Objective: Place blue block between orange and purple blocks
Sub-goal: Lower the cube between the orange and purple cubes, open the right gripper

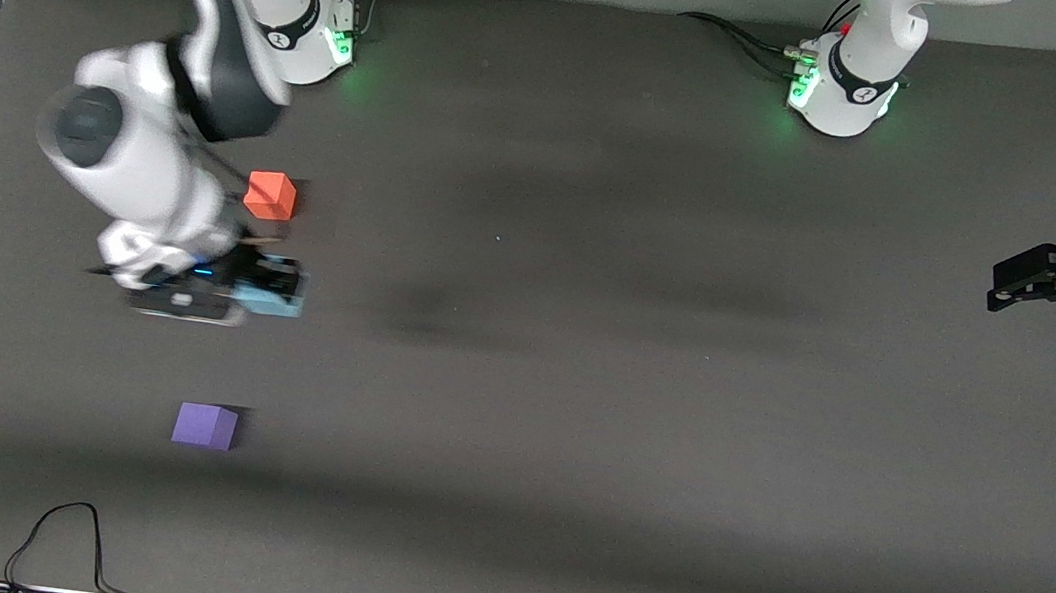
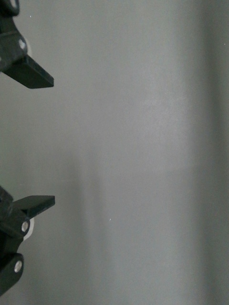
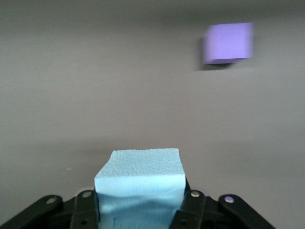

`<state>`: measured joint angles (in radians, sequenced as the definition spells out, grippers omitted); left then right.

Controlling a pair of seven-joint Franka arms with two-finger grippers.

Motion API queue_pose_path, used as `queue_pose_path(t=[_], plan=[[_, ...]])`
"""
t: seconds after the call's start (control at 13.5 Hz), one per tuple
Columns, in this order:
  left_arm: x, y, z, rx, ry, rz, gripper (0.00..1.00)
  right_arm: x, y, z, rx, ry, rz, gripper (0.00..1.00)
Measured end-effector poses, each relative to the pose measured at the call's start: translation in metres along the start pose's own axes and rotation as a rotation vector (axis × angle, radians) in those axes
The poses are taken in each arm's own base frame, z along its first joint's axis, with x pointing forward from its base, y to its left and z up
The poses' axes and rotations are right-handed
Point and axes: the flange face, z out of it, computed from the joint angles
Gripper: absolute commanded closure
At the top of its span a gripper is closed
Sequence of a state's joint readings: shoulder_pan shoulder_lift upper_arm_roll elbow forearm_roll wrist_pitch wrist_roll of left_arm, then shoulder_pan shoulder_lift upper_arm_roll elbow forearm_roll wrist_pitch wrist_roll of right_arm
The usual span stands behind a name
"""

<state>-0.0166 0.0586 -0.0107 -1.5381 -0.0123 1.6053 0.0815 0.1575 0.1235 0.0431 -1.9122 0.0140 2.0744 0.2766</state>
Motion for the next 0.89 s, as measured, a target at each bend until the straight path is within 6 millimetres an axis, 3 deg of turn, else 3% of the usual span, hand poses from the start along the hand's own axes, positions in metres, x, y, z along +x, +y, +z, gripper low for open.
queue_pose_path(t=[0.22,0.37,0.59,0.74,0.89], plan=[[0.0,0.0,0.0,0.0,-0.002,0.001,0.0,-0.007,0.042,-0.016,-0.013,-0.023,0.019,0.75],[0.0,0.0,0.0,0.0,-0.003,0.001,0.0,-0.007,0.07,-0.004,-0.017,-0.029,-0.009,0.75],[0.0,0.0,0.0,0.0,-0.003,0.001,0.0,-0.021,0.104,0.055,-0.016,0.027,-0.05,0.74],[0.0,-0.001,0.001,0.0,-0.003,0.0,0.0,-0.047,0.115,0.11,-0.02,0.059,-0.061,0.74],[0.0,-0.001,0.001,0.001,-0.003,-0.001,0.0,-0.061,0.117,0.15,-0.028,0.061,-0.063,0.74]])
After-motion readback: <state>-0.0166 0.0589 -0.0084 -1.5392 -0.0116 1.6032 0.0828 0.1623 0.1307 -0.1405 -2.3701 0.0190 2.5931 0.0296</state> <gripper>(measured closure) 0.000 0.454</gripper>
